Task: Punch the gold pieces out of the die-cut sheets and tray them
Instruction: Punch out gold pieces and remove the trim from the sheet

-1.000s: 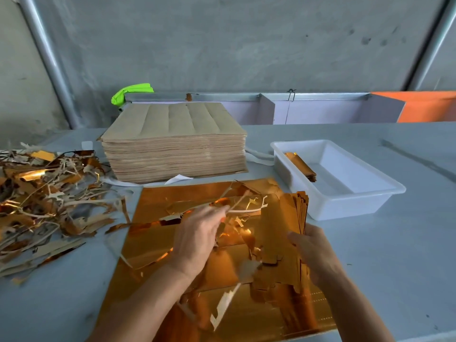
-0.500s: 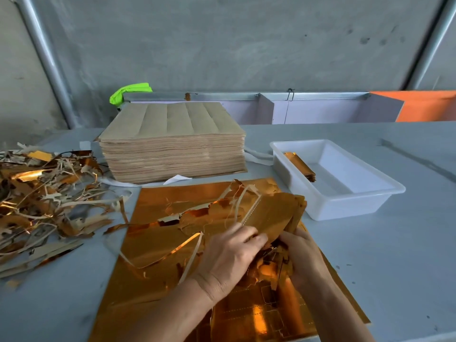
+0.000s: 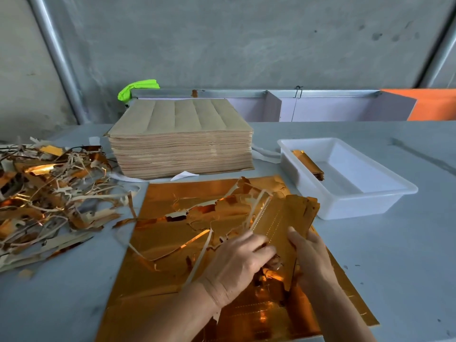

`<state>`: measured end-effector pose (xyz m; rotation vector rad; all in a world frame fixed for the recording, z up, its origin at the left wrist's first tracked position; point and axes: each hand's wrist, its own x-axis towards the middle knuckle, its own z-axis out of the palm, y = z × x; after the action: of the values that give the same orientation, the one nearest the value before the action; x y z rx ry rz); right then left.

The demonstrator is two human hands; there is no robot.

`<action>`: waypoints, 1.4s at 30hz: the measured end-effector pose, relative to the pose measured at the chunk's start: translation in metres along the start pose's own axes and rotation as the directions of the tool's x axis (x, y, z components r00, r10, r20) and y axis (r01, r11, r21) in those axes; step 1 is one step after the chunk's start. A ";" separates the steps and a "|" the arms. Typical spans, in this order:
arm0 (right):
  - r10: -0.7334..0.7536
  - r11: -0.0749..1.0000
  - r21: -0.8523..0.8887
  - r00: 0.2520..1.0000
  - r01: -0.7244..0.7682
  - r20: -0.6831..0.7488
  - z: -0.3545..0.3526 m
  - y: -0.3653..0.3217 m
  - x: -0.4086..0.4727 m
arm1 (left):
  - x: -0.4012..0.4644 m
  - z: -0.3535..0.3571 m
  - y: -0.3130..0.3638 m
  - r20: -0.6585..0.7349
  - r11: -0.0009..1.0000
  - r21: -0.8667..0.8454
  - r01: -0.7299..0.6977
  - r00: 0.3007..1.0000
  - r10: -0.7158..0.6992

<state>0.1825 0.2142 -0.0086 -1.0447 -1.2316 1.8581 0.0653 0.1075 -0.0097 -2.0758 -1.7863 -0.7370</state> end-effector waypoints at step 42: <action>0.018 0.995 -0.099 0.999 -0.023 -0.050 -0.032 -0.010 0.005 | 0.061 -0.144 -0.118 0.243 0.035 -0.881 0.472 0.516 -0.822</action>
<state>0.2095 0.2346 -0.0081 -1.1540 -1.3006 1.7911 -0.0710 0.1011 0.1306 -0.9819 -2.3654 -2.6896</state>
